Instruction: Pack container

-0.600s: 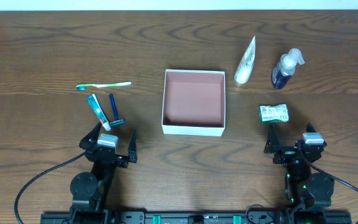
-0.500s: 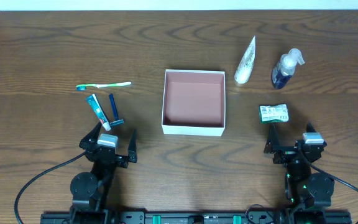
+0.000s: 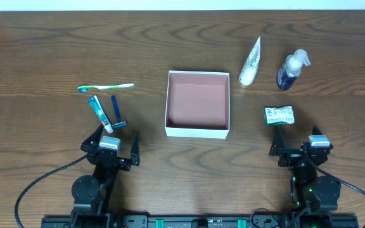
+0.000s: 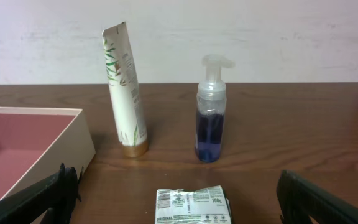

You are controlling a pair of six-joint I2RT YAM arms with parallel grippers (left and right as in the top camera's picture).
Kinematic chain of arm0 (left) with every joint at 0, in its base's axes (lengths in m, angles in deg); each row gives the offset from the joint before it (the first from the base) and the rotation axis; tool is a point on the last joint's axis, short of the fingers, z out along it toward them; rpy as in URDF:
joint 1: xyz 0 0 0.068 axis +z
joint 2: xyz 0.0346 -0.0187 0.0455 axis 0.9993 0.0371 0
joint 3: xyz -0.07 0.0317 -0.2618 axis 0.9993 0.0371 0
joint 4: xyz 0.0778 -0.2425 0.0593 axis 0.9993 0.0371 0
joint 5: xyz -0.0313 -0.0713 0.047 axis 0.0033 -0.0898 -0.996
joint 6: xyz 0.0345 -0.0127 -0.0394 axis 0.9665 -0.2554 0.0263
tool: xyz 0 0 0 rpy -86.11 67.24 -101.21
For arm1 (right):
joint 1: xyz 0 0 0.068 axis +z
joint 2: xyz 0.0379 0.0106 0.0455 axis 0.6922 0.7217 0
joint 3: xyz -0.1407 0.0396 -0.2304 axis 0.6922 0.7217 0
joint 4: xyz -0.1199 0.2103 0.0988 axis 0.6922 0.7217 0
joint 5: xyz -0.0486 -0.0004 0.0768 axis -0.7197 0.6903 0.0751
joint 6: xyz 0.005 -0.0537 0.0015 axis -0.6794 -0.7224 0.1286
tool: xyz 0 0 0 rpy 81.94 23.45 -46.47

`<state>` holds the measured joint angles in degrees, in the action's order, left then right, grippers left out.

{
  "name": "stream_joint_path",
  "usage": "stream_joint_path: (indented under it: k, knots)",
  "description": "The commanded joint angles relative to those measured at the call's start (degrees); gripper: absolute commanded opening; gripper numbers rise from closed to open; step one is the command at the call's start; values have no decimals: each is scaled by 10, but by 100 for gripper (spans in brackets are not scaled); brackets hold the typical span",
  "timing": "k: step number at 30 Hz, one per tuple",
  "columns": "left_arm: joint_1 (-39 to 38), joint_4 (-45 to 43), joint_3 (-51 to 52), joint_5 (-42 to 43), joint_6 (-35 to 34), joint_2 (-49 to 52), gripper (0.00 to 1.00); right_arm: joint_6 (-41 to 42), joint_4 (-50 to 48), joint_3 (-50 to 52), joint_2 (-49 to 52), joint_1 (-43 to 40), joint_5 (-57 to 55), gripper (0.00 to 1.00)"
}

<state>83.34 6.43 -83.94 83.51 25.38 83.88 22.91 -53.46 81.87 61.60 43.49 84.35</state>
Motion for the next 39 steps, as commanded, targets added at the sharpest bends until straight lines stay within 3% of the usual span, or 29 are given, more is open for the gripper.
stream_joint_path:
  k: [1,27,33,39]
  knots:
    - [3,19,10,6,7,1,98,-5,1,2,-3,-4,2,99]
    - [3,19,10,6,7,1,98,-1,-4,2,-3,-4,6,99]
    - [3,19,10,6,7,1,98,84,-46,2,-3,-4,75,99]
    - [3,19,10,6,7,1,98,69,-76,-72,24,-4,88,99]
